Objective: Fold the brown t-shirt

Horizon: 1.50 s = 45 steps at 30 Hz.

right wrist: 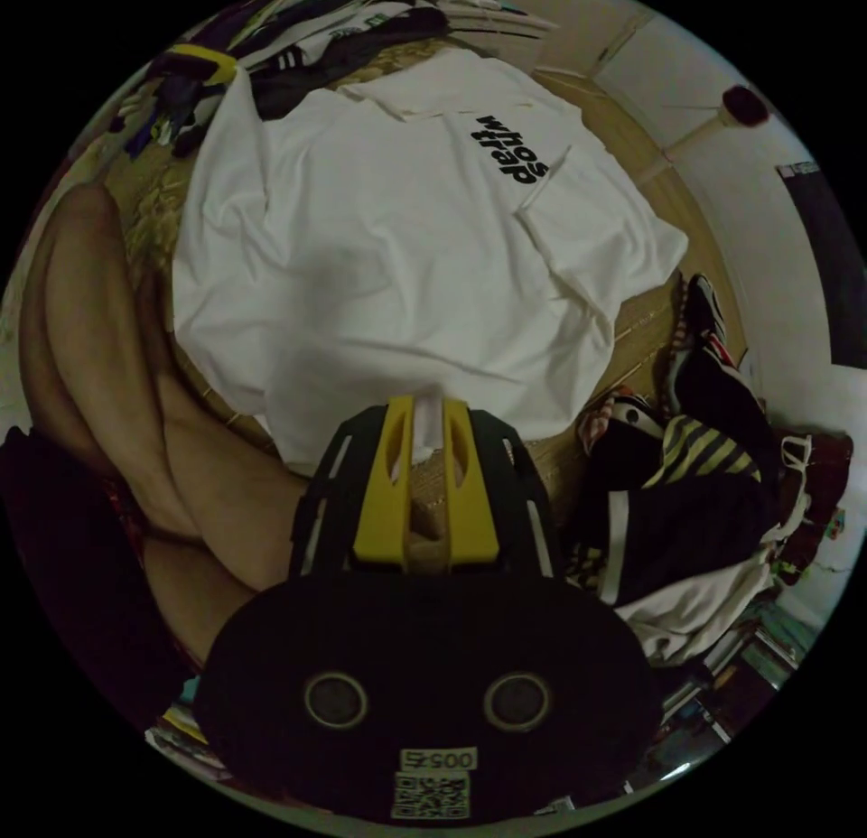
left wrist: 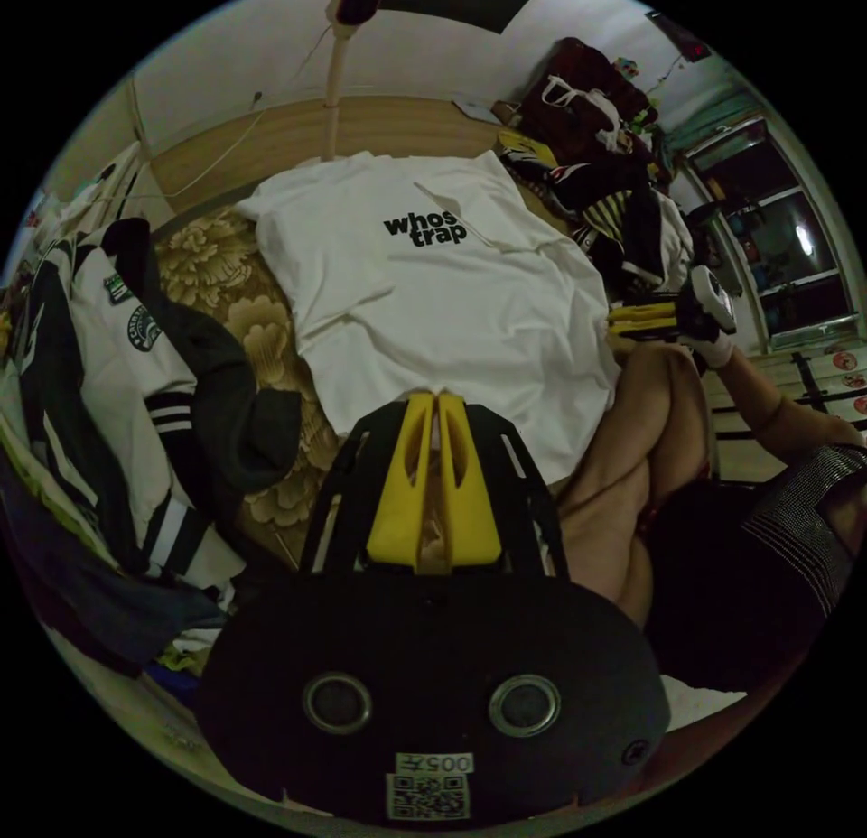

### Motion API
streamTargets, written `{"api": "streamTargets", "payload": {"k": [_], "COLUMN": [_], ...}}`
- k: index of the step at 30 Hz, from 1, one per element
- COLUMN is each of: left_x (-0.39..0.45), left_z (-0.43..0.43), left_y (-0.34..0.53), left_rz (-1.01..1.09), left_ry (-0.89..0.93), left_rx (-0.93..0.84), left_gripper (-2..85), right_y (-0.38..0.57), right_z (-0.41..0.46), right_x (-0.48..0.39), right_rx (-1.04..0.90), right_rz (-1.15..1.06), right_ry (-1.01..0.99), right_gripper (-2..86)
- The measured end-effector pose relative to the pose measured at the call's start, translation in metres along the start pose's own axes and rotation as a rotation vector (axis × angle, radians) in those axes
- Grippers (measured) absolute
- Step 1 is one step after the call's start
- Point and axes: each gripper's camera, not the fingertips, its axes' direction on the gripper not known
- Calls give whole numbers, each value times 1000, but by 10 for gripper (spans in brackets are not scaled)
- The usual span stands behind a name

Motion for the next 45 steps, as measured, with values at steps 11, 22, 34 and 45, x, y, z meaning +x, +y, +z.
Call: {"api": "streamTargets", "payload": {"k": [11, 22, 34, 45], "left_x": [-8, -4, -16, -13], "left_z": [-6, -10, -15, -35], "left_y": [3, -1, 3, 19], "left_rz": [-36, -23, -38, 0], "left_ry": [-40, -91, -78, -101], "left_rx": [-17, -39, -38, -57], "left_gripper": [3, 3, 3, 3], "right_y": [10, -19, 8, 39], "right_z": [-22, 34, 16, -41], "right_x": [-64, -123, -117, -66], "right_rx": [-14, -231, -107, 16], "right_rz": [-154, -453, -439, -338], "right_ry": [-101, -16, 49, -26], "right_gripper": [49, 65, -14, -17]}}
